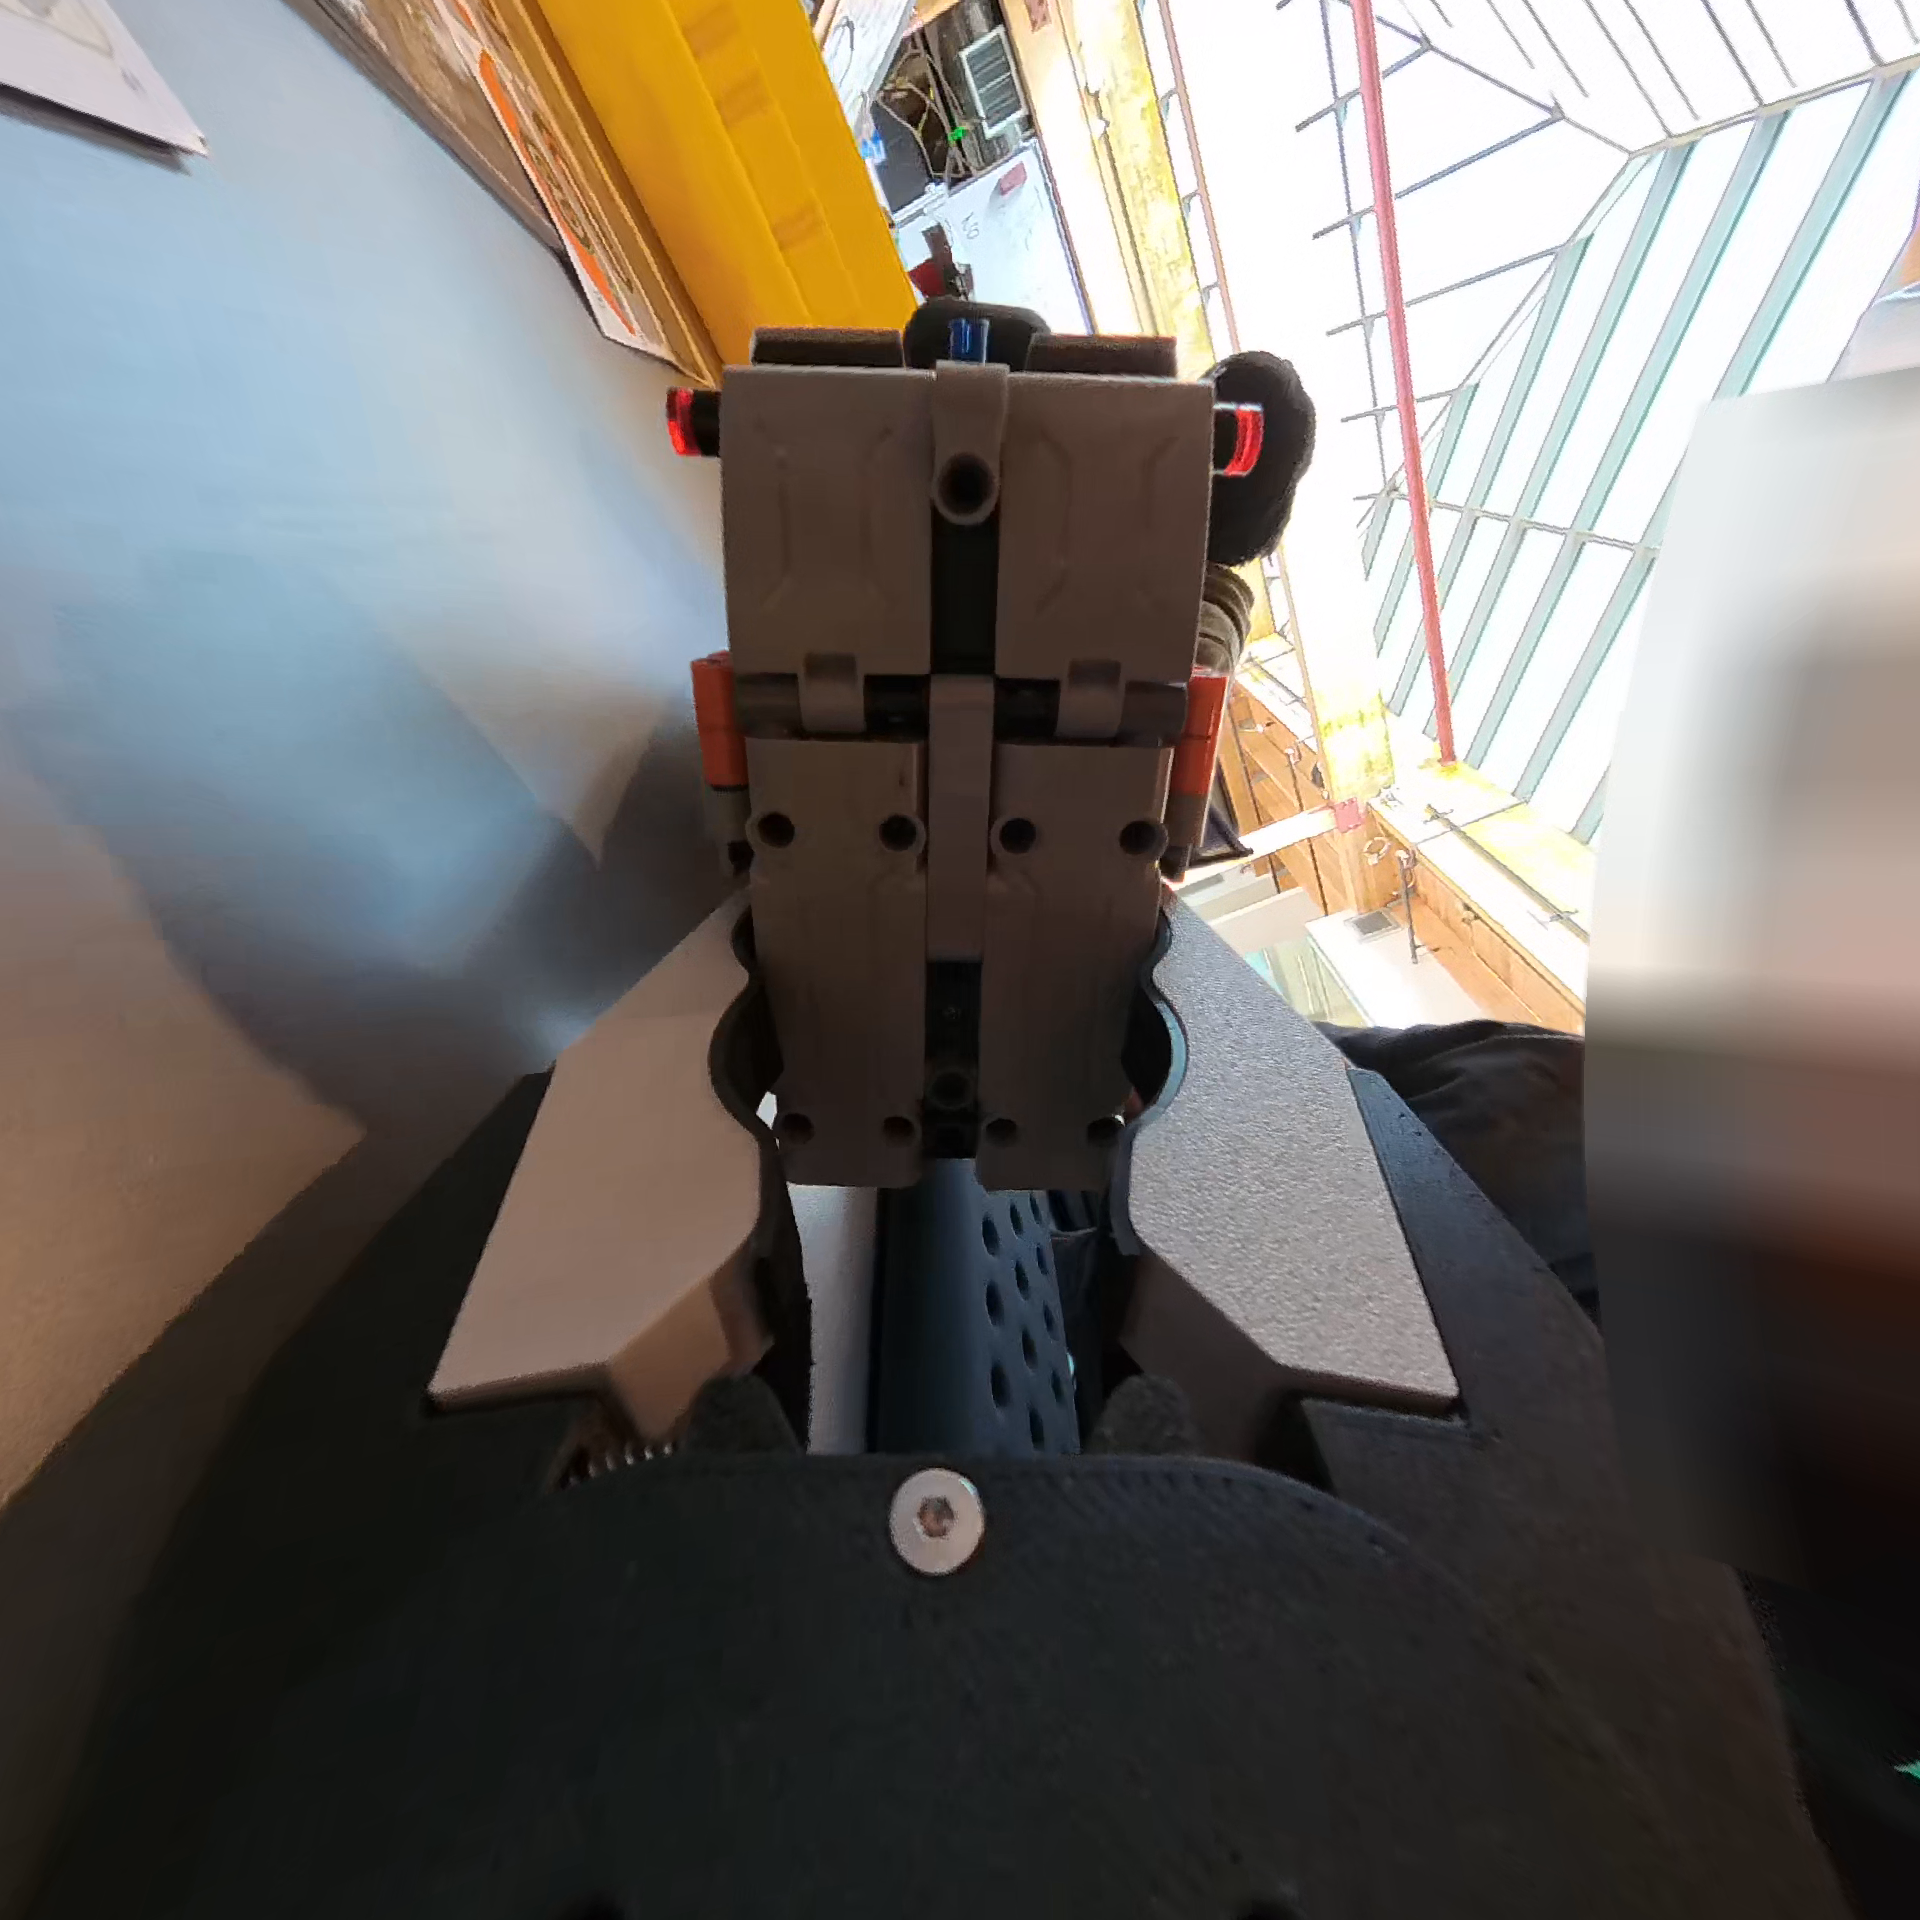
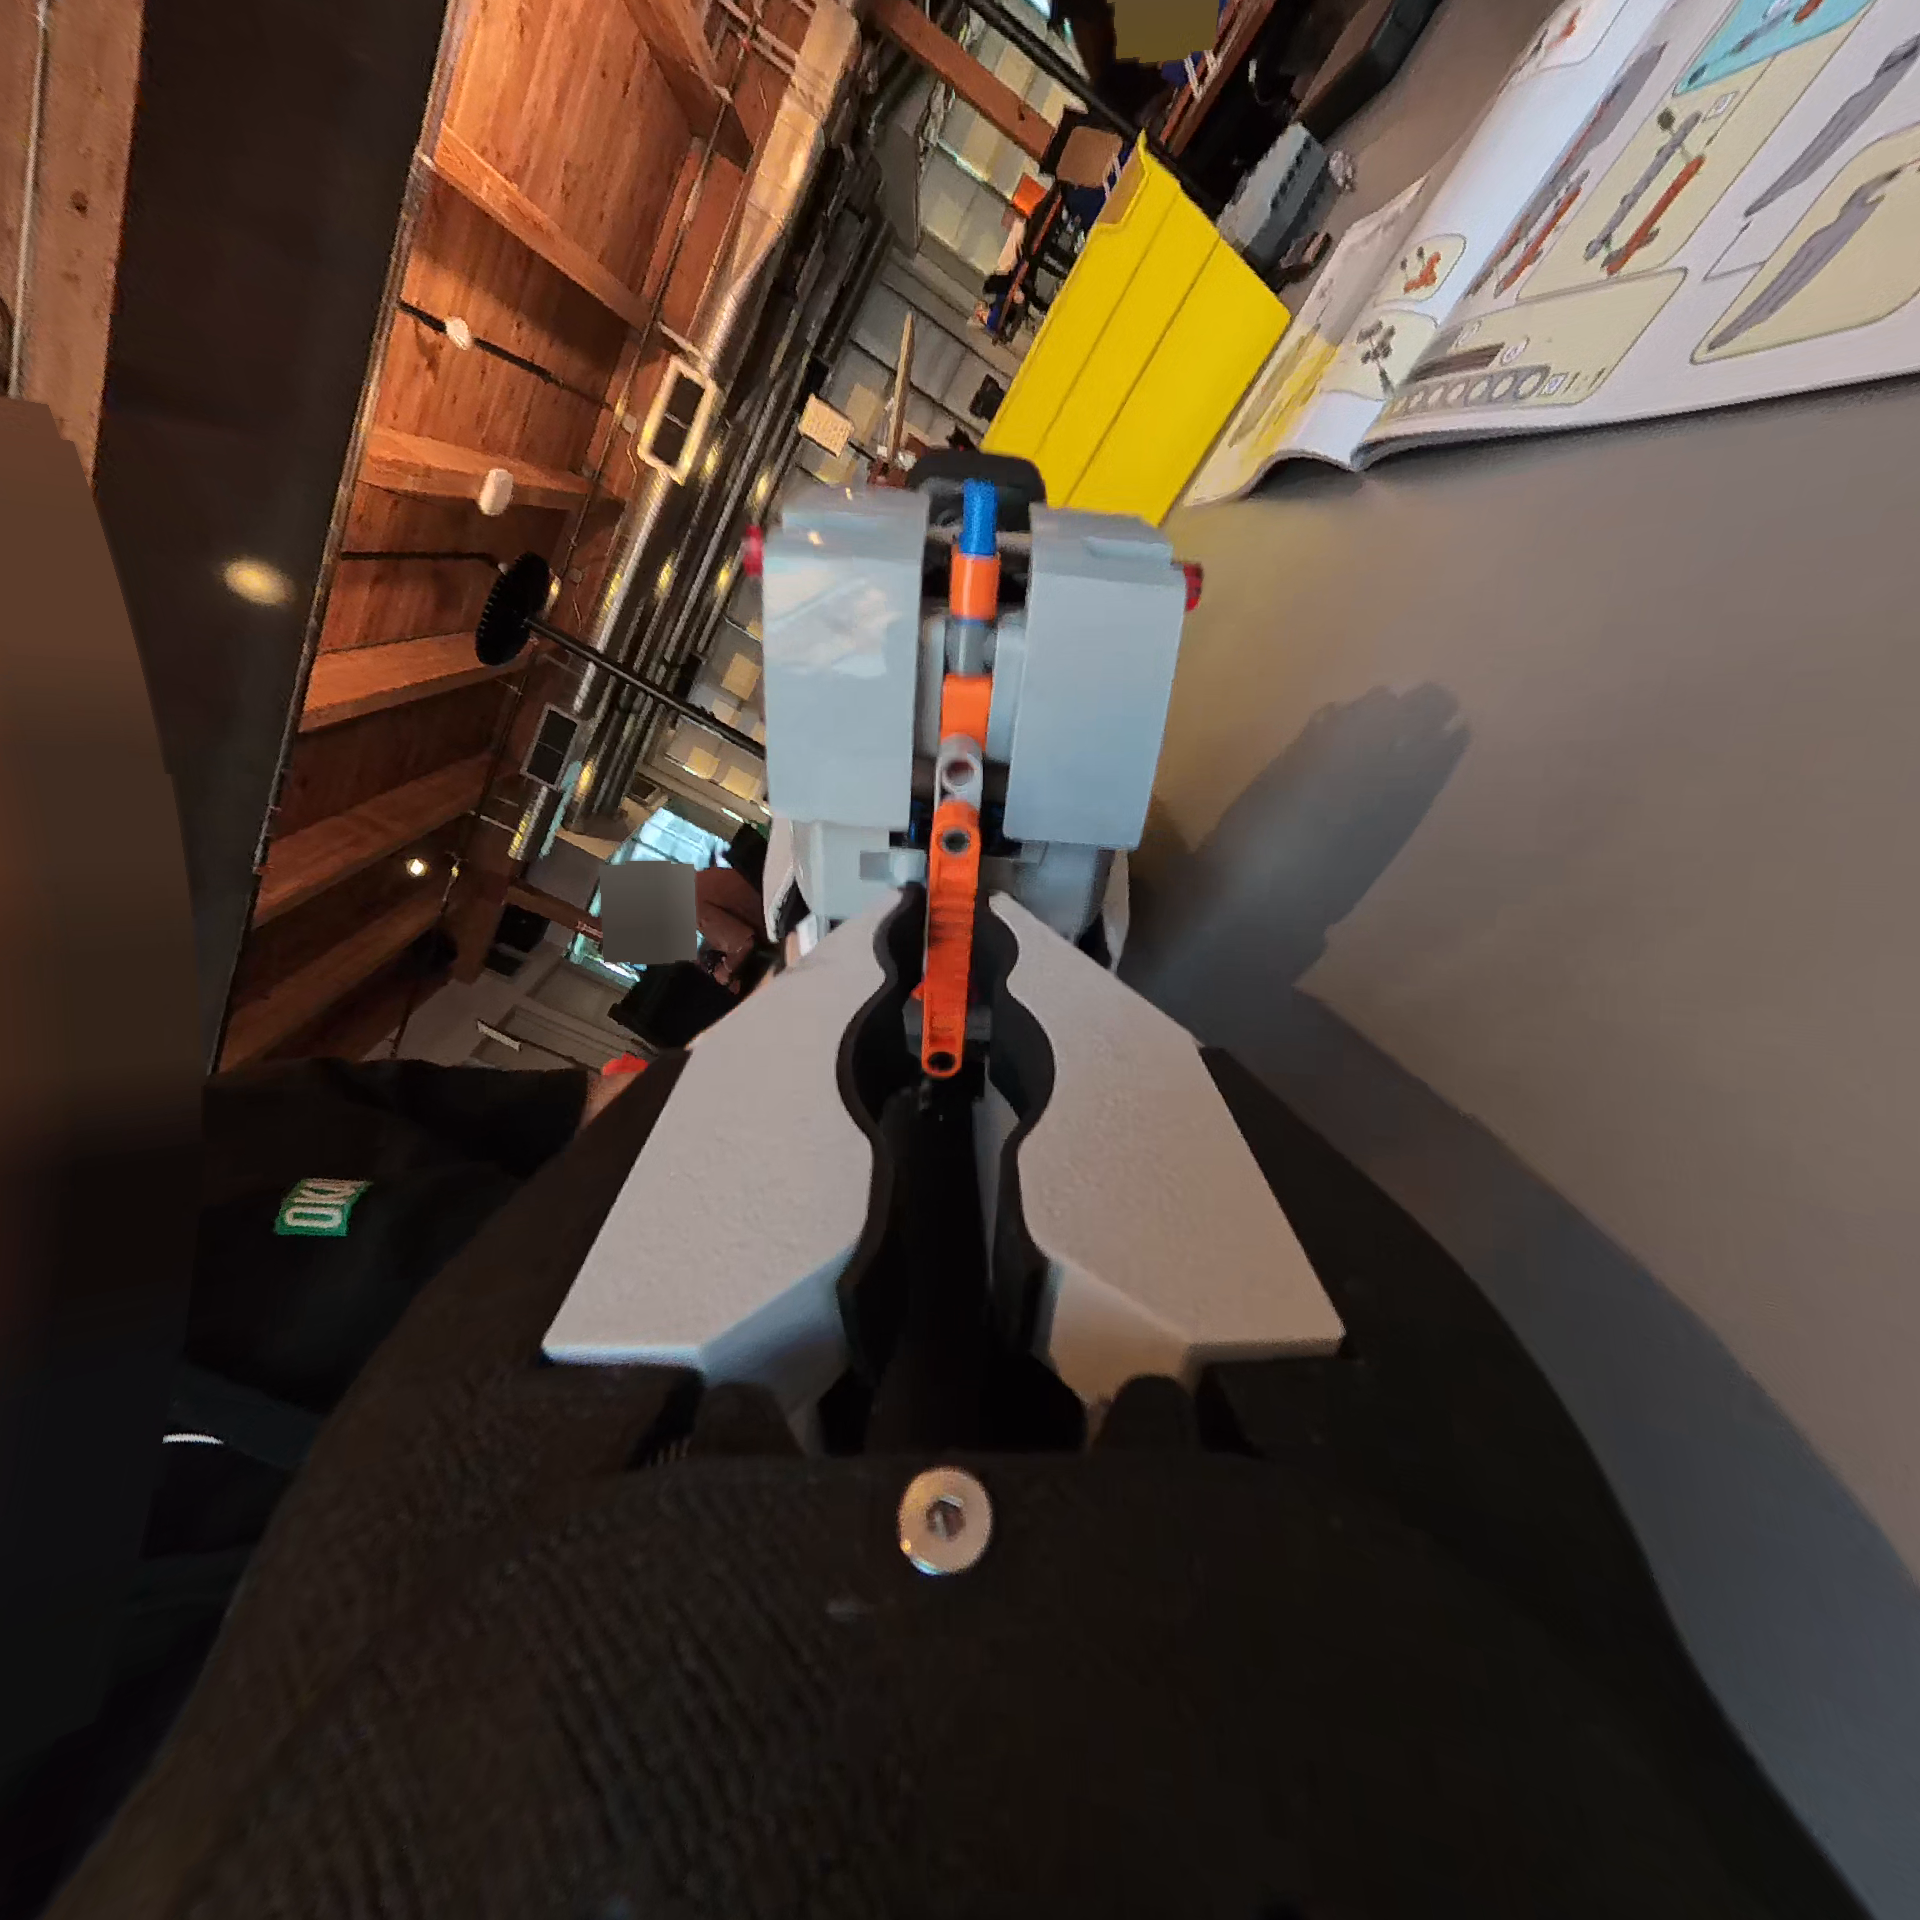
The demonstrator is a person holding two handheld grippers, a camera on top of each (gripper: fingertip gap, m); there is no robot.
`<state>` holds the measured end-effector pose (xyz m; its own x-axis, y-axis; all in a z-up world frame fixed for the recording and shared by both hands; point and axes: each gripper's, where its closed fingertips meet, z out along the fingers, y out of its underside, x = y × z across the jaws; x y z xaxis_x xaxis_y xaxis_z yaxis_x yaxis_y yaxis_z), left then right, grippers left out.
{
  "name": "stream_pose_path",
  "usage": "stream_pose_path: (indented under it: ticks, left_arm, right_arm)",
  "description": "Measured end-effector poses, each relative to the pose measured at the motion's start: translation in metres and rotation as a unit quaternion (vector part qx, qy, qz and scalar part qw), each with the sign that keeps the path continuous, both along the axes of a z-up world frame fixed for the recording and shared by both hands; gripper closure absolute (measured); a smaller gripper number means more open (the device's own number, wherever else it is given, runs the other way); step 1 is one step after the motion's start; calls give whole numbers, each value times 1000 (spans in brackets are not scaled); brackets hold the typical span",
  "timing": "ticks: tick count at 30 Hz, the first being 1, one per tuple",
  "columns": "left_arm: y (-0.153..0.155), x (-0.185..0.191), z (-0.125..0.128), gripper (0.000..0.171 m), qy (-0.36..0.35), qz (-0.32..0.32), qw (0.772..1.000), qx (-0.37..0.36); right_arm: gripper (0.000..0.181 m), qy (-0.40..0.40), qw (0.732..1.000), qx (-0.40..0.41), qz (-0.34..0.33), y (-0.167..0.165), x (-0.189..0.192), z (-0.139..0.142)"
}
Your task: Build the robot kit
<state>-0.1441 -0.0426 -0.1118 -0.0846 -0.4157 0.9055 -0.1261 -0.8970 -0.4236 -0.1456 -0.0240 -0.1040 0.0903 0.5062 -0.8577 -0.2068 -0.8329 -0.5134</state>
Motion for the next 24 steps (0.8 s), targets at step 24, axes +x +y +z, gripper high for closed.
stream_pose_path:
  ticks: [24]
  left_arm:
    - [-27,-31,-5,96,50,-93,990,95]
  right_arm:
    - [176,-68,987,140,45,-23,-10,7]
